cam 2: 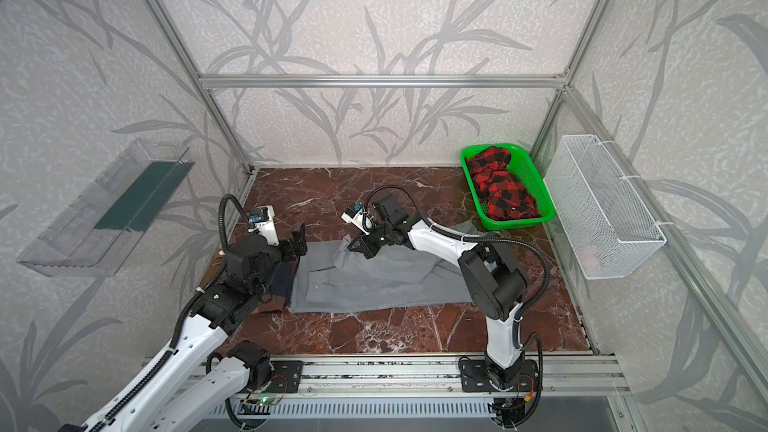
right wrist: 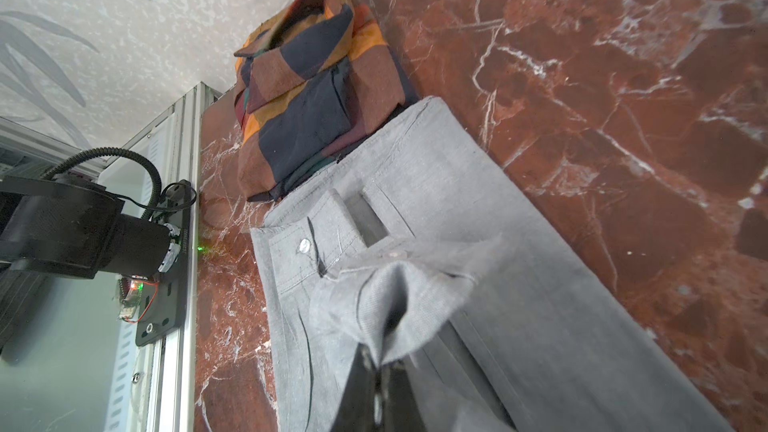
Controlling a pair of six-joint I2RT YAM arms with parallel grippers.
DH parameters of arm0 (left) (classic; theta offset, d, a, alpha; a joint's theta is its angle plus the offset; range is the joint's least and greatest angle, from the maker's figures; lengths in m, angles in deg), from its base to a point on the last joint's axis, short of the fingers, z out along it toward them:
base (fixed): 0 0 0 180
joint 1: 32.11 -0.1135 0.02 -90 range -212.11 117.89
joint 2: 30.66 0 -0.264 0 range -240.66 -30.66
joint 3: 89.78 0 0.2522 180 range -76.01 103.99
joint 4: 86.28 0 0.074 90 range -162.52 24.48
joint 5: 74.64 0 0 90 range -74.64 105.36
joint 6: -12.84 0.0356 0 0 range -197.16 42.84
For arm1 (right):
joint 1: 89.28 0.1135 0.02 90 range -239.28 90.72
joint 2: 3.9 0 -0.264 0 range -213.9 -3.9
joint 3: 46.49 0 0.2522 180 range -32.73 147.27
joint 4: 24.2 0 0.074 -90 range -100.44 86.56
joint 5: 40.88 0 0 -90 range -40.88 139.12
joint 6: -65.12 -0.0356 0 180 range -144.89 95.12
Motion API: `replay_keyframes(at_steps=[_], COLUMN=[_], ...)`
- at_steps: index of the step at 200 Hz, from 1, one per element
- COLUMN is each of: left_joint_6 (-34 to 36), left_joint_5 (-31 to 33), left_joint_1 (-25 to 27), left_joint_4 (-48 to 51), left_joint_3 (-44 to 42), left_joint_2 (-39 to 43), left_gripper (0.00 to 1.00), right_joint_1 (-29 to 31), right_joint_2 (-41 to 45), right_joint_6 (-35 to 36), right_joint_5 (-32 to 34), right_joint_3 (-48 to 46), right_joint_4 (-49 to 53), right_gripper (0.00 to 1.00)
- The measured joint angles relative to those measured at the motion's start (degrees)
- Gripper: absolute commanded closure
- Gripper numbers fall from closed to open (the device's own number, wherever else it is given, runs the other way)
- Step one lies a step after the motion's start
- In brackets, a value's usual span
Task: Fold and stack the long sleeve shirts
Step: 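Lay the cuff on the shirt near the left gripper with the right gripper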
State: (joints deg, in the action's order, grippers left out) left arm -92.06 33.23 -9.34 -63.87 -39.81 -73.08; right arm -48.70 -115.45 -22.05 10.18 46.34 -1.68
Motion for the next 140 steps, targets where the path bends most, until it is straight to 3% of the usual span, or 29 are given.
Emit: replay_keyframes(at_steps=[79, 107, 140], left_joint_6=[0.4, 0.4, 0.4], left_joint_5=[0.4, 0.6, 0.9], left_joint_1=[0.0, 0.0, 0.0], left_joint_4=[0.6, 0.8, 0.8], left_joint_3=[0.0, 0.0, 0.0], left_joint_2=[-0.5, -0.5, -0.5], left_gripper=[0.08, 0.08, 0.08], right_joint_1=[0.5, 0.5, 0.5], right_joint_2=[-7.8, -8.5, -5.9], right_joint_6=[-1.6, -2.7, -6.2], right_joint_5=[1.9, 6.3, 13.5], right_joint_3=[3.3, 3.7, 2.3], right_joint_4=[0.8, 2.9, 3.6], right_gripper=[0.96, 0.65, 0.47])
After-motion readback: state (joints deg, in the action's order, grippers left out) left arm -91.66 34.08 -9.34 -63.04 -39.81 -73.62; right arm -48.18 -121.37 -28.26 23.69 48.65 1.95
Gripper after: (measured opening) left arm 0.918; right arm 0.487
